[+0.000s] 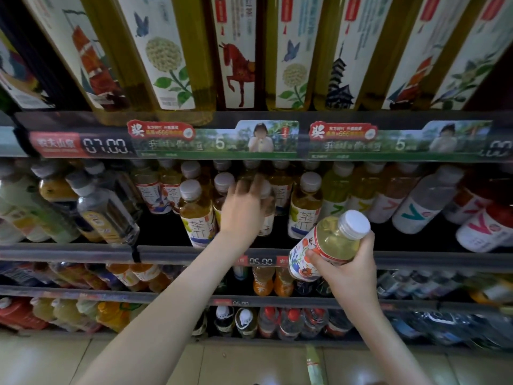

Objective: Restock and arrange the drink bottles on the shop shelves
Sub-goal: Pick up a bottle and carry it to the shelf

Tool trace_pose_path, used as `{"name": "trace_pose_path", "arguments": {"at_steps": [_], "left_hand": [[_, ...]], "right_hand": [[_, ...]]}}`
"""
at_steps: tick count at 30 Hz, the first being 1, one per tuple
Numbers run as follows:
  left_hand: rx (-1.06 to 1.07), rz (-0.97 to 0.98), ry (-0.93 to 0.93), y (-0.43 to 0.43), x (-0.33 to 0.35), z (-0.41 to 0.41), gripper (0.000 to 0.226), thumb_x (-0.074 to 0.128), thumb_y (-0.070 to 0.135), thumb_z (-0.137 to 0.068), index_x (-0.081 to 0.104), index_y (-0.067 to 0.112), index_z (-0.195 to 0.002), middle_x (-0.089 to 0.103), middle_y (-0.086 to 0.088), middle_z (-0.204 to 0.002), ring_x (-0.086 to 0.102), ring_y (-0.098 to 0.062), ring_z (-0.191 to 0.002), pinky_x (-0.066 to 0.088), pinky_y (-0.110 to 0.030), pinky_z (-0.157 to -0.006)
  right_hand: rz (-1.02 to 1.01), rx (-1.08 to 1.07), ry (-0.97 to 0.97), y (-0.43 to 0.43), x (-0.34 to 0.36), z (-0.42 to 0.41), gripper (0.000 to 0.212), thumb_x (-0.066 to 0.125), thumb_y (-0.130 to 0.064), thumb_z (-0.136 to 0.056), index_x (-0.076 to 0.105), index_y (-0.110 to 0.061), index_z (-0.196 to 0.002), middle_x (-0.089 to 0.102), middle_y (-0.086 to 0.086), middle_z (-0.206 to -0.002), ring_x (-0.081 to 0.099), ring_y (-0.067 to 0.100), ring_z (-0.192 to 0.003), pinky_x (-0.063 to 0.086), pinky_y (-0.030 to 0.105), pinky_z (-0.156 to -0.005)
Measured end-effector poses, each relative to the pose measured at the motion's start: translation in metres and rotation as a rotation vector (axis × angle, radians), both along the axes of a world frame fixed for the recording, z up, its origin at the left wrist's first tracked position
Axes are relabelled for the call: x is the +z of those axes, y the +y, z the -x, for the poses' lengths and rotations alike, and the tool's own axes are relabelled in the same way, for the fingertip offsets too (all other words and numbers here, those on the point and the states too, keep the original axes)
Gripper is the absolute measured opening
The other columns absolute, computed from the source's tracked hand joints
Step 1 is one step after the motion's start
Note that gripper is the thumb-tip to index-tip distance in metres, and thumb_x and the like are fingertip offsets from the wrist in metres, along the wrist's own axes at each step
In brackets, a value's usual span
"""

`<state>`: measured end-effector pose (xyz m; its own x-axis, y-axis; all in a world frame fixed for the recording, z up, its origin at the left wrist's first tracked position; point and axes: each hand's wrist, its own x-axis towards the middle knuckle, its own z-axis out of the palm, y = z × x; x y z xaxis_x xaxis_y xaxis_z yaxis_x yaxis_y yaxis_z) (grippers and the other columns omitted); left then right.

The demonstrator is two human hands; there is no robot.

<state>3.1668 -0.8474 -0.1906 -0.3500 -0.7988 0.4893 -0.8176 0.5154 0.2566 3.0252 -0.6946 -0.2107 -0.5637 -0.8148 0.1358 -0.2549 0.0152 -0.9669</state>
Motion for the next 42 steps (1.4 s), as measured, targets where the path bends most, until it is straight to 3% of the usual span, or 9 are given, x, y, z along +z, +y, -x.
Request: {"name": "trace_pose_path", "arguments": {"at_steps": [4, 12, 18, 22, 25, 27, 30, 33, 42], "left_hand": [[0.076, -0.088, -0.040, -0.011, 0.004, -0.002, 0.053, 0.059, 0.029, -0.092, 0.046, 0.007, -0.138, 0.055, -0.024, -0.110, 0.048, -0.041, -0.109, 0.042, -0.043, -0.077], [0.129, -0.138, -0.181, -0.017, 0.014, -0.003, 0.042, 0.048, 0.030, -0.098, 0.045, 0.006, -0.133, 0.050, -0.018, -0.118, 0.041, -0.035, -0.116, 0.036, -0.038, -0.073], [0.035, 0.017, -0.196, -0.010, 0.005, -0.005, 0.051, 0.072, 0.012, -0.079, 0.055, 0.004, -0.126, 0.056, -0.021, -0.104, 0.055, -0.041, -0.091, 0.042, -0.039, -0.057], [-0.170, 0.124, -0.131, -0.006, -0.001, 0.016, 0.063, 0.075, 0.017, -0.073, 0.054, 0.010, -0.131, 0.059, -0.020, -0.116, 0.056, -0.043, -0.100, 0.049, -0.049, -0.084], [-0.333, -0.181, -0.082, 0.000, 0.008, 0.043, 0.066, 0.063, 0.028, -0.088, 0.034, 0.016, -0.146, 0.046, -0.021, -0.137, 0.045, -0.042, -0.119, 0.043, -0.050, -0.095], [-0.324, -0.312, -0.051, 0.001, 0.007, 0.055, 0.058, 0.056, 0.030, -0.093, 0.031, 0.018, -0.145, 0.048, -0.023, -0.129, 0.048, -0.043, -0.114, 0.046, -0.045, -0.086], [-0.329, -0.057, -0.039, 0.014, 0.008, 0.059, 0.037, 0.061, 0.026, -0.084, 0.041, 0.014, -0.112, 0.059, -0.020, -0.090, 0.060, -0.041, -0.081, 0.048, -0.039, -0.052], [-0.294, 0.080, -0.064, 0.028, 0.004, 0.056, 0.051, 0.079, 0.019, -0.069, 0.039, 0.012, -0.100, 0.058, -0.017, -0.080, 0.060, -0.037, -0.073, 0.042, -0.030, -0.037], [-0.306, 0.149, -0.034, 0.085, -0.017, 0.032, 0.051, 0.076, 0.020, -0.073, 0.048, 0.001, -0.112, 0.063, -0.015, -0.092, 0.064, -0.027, -0.079, 0.055, -0.025, -0.055]], "right_hand": [[-0.008, -0.001, -0.016, 0.001, -0.001, 0.005, 0.079, 0.086, -0.010, -0.066, 0.036, -0.038, -0.121, 0.052, -0.022, -0.111, 0.053, -0.013, -0.099, 0.041, 0.013, -0.080], [-0.025, 0.012, -0.019, -0.006, -0.003, 0.002, 0.080, 0.085, -0.010, -0.066, 0.036, -0.037, -0.123, 0.053, -0.020, -0.113, 0.053, -0.009, -0.102, 0.041, 0.010, -0.079], [-0.027, 0.028, -0.015, -0.009, -0.003, -0.008, 0.078, 0.086, -0.011, -0.066, 0.037, -0.039, -0.121, 0.054, -0.020, -0.114, 0.054, -0.010, -0.102, 0.043, 0.010, -0.079], [-0.021, 0.011, -0.002, -0.007, -0.001, -0.007, 0.078, 0.085, -0.010, -0.066, 0.037, -0.041, -0.119, 0.053, -0.022, -0.112, 0.054, -0.012, -0.100, 0.043, 0.012, -0.079], [-0.021, -0.022, 0.018, -0.004, 0.000, 0.000, 0.076, 0.086, -0.011, -0.066, 0.037, -0.042, -0.115, 0.053, -0.022, -0.109, 0.054, -0.013, -0.098, 0.042, 0.013, -0.078], [-0.025, -0.048, 0.025, 0.001, 0.002, 0.007, 0.076, 0.086, -0.012, -0.065, 0.038, -0.039, -0.117, 0.054, -0.020, -0.111, 0.055, -0.008, -0.099, 0.043, 0.016, -0.080], [-0.024, -0.090, 0.036, 0.010, 0.001, 0.020, 0.077, 0.086, -0.013, -0.065, 0.039, -0.033, -0.122, 0.057, -0.012, -0.115, 0.057, 0.000, -0.104, 0.046, 0.024, -0.085], [-0.029, -0.124, 0.048, 0.018, 0.003, 0.030, 0.075, 0.086, -0.013, -0.065, 0.038, -0.033, -0.120, 0.056, -0.008, -0.115, 0.056, 0.003, -0.102, 0.045, 0.027, -0.086], [-0.030, -0.154, 0.016, 0.032, -0.004, 0.041, 0.074, 0.086, -0.014, -0.066, 0.040, -0.024, -0.123, 0.057, -0.002, -0.116, 0.058, 0.012, -0.104, 0.045, 0.025, -0.084]]}}
